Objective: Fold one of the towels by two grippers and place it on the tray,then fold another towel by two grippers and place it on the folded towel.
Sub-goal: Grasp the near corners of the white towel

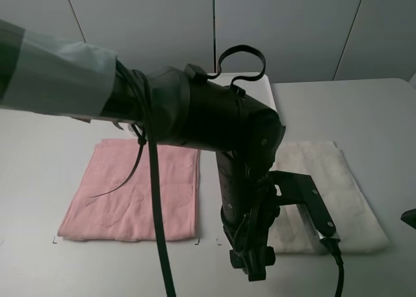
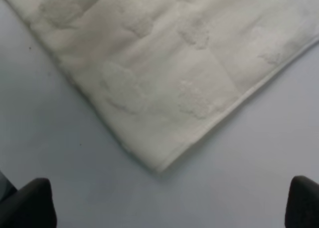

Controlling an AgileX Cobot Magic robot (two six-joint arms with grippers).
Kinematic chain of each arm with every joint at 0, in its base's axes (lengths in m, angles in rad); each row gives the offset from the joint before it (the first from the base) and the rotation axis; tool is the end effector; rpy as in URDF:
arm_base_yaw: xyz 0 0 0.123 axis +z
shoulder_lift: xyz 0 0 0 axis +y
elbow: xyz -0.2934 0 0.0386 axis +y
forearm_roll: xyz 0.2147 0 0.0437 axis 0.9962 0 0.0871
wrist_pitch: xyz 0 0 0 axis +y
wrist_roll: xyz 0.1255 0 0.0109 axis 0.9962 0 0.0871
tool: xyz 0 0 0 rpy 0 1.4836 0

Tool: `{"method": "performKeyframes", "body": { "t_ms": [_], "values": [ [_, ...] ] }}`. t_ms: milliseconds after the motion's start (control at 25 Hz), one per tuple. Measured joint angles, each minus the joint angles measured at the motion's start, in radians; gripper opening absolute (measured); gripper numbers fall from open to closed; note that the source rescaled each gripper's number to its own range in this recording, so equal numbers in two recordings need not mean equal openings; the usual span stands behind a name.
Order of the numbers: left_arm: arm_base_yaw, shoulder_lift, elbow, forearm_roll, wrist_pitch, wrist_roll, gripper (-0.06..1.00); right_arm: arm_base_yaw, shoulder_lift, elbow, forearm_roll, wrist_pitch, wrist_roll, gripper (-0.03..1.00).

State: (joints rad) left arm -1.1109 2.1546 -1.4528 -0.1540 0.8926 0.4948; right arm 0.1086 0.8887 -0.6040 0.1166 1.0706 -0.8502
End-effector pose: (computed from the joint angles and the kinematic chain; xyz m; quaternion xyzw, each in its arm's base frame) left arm 0.1617 -0.3604 0.1165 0.6847 0.7256 -0.0681 0.0116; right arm 0.0990 0.0237 0.2372 -0.4375 0.8848 -0.0035 0.1601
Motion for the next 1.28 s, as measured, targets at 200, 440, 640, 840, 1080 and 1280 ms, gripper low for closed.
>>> {"method": "performKeyframes", "body": {
  "t_ms": [200,440,640,840,1080,1280],
  "values": [
    [0.000,0.040,-0.012,-0.002,-0.002,0.000,0.94,0.000,0.000,0.000,0.000,0.002,0.000,1.00],
    [0.000,0.063,-0.019,-0.002,-0.002,-0.004,0.94,0.000,0.000,0.000,0.000,0.002,0.000,1.00],
    [0.000,0.064,-0.019,-0.002,-0.004,-0.014,0.94,0.000,0.005,0.000,0.000,0.002,-0.052,1.00],
    [0.000,0.064,-0.021,-0.002,-0.004,-0.021,0.94,0.000,0.080,0.000,0.000,0.002,-0.119,1.00],
    [0.000,0.064,-0.021,-0.002,-0.004,-0.021,0.94,0.000,0.223,0.000,0.000,-0.015,-0.257,1.00],
    [0.000,0.064,-0.021,-0.002,-0.004,-0.021,0.94,0.000,0.317,0.000,0.002,-0.048,-0.353,1.00]
  ]
}}
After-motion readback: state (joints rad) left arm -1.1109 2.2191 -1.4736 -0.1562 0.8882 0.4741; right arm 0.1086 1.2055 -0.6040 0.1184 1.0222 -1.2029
